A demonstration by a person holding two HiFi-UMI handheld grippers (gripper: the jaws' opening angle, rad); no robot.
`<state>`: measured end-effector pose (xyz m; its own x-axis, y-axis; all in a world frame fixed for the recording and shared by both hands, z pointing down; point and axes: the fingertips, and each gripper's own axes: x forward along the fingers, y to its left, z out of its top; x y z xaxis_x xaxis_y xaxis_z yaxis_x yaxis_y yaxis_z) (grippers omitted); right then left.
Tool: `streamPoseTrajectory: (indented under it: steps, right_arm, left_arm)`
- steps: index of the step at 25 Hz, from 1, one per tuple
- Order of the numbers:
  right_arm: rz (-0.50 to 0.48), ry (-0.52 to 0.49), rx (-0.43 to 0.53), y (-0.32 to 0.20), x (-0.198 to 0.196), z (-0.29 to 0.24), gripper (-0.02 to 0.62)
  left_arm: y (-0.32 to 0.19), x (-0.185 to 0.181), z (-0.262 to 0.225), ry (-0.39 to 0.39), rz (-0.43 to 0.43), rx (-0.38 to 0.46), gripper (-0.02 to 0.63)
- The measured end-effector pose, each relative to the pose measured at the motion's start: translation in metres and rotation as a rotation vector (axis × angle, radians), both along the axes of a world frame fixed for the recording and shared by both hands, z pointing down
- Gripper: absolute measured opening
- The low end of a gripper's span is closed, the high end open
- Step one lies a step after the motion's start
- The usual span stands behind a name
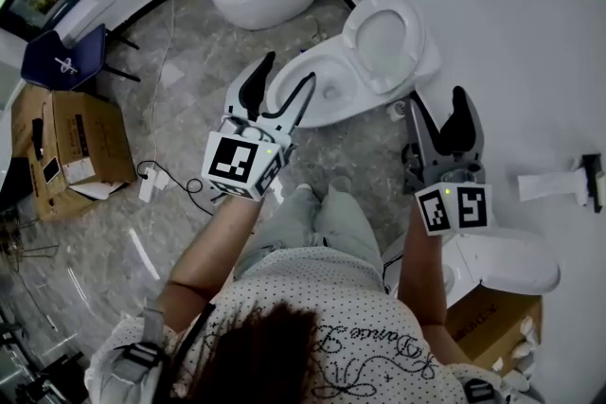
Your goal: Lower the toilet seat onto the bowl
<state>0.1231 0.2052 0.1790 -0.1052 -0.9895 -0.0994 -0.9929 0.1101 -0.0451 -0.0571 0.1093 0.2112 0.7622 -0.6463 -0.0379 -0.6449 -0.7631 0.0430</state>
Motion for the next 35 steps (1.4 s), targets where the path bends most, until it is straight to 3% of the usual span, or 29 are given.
streamPoseTrajectory:
  steps: [7,22,35]
  right_arm:
    - [-0.077,-0.025,-0.011,-0.055,0.025,0.007,0.354]
    - [-0.196,0.018,0.010,-0.146,0.121,-0.001,0.354]
    - [-0.163,-0.008,0.011,-0.221,0.147,0.006,0.353]
  left_arm:
    - [-0.041,0.027,0.007,-0.008,-0.035,-0.010,0.262]
    - [-0.119,0.108,0.002,-0.015,-0.186,0.021,0.262]
    - [-0.196,0.138,0.004,-0.004,-0.154,0.021,0.262]
